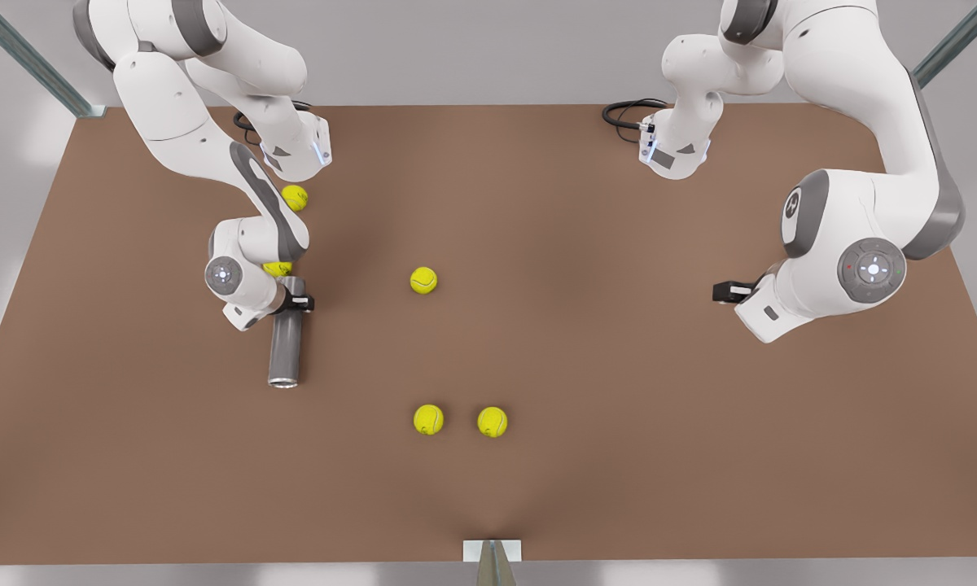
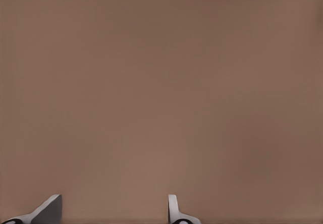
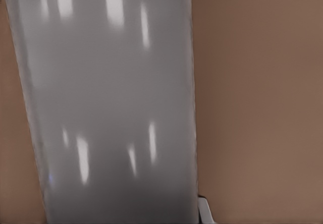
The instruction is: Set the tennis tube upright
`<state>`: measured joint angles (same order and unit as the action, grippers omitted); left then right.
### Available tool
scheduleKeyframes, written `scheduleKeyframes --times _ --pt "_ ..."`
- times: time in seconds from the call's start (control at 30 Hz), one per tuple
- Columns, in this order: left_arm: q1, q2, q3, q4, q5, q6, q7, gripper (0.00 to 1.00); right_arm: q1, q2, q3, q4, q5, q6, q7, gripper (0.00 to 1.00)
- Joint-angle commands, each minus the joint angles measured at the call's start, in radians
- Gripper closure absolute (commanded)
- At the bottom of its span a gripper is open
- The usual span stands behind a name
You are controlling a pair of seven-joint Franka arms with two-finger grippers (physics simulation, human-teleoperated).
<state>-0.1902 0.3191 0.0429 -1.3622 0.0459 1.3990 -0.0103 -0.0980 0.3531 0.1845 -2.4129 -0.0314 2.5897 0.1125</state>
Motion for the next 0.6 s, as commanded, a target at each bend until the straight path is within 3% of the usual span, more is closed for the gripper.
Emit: scheduleKeyframes --times 0.0,0.27,0.57 --pt "0.000 0.000 0.000 0.000 0.000 0.000 0.000 0.00 0.001 0.000 -0.002 0.001 -0.027 -0.003 0.023 0.29" --pt "0.000 0.000 0.000 0.000 0.000 0.000 0.001 0.00 0.015 -0.013 0.003 0.057 -0.027 -0.125 0.023 0.29" --pt "0.000 0.001 0.000 0.000 0.000 0.000 0.001 0.00 0.020 -0.022 0.075 0.127 -0.032 -0.132 0.003 0.28"
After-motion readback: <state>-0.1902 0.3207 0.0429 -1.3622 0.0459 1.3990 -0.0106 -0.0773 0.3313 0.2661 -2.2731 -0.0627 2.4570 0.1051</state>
